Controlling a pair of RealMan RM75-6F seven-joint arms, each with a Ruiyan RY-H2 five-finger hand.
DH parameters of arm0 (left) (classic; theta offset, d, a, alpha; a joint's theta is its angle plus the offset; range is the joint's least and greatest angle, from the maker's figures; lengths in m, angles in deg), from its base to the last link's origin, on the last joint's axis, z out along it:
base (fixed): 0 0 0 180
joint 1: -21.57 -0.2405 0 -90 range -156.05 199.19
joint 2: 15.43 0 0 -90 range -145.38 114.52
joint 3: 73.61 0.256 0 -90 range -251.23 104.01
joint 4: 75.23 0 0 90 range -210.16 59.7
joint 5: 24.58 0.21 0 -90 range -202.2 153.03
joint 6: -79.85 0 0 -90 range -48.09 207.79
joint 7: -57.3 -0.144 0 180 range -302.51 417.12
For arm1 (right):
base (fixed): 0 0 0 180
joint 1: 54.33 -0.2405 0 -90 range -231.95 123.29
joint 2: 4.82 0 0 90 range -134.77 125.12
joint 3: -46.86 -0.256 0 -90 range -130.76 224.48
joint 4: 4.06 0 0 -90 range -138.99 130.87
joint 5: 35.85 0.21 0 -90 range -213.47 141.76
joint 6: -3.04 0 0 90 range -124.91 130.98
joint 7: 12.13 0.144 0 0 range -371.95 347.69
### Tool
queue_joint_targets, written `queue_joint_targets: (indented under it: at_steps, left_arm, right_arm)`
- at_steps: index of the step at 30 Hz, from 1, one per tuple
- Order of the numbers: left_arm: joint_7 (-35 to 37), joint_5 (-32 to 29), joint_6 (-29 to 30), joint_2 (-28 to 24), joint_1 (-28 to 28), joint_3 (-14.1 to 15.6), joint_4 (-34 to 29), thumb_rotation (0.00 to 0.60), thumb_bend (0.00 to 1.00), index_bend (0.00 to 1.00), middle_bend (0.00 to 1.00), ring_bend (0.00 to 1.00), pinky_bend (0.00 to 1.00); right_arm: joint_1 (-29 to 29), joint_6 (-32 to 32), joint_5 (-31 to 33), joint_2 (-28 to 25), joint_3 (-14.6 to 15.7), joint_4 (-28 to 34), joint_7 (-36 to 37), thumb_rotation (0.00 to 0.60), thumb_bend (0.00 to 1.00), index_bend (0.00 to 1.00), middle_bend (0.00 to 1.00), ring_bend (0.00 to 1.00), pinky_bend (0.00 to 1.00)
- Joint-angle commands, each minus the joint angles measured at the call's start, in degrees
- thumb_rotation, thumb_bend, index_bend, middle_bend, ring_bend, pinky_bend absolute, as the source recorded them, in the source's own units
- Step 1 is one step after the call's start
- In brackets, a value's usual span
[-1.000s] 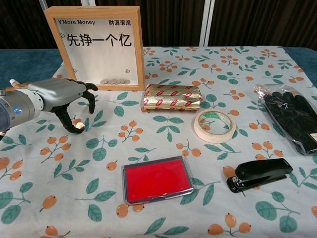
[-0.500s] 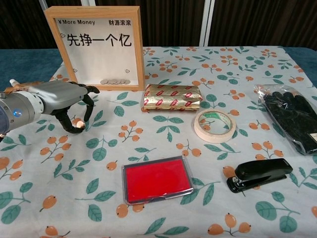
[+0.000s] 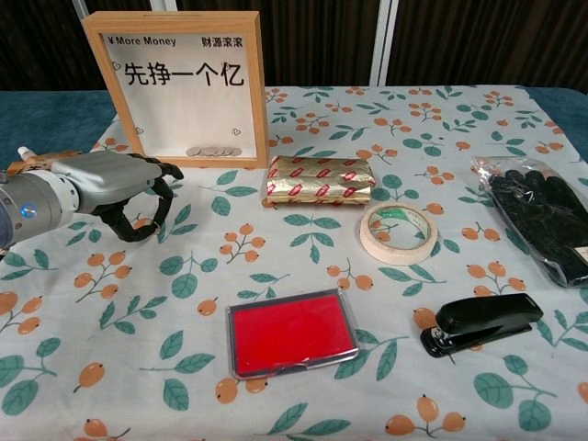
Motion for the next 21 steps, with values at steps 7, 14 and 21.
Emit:
queue_joint_targets:
  at_steps: [7, 14, 21]
  left_arm:
    - [0.01, -1.09, 0.19, -0.86, -0.1, -0.25, -0.84, 0.6, 0.52, 0.66, 0.09, 0.0, 0.0]
    - [-0.79, -1.61, 1.45, -3.31, -0.19, -0.54, -3.67, 0.6, 0.54, 0.7, 0.12, 0.0, 0.0]
    - [-0.01, -0.63, 3.08, -6.69, -0.26, -1.66, -8.62, 0.6, 0.54, 0.71, 0.12, 0.0, 0.0]
  right_arm:
    - [0.1, 0.24, 0.38, 0.09, -0.26, 0.19, -0.24, 0.6, 0.3, 0.0, 0.0, 0.0, 0.0]
    - [0.11, 0.26, 0.59, 0.34, -0.31, 0.27, -0.64, 0.6, 0.3, 0.0, 0.0, 0.0, 0.0]
    - [0.27, 0.85, 0.79, 0.52, -0.63, 0.26, -0.97, 0.6, 0.3, 0.0, 0.0, 0.0, 0.0]
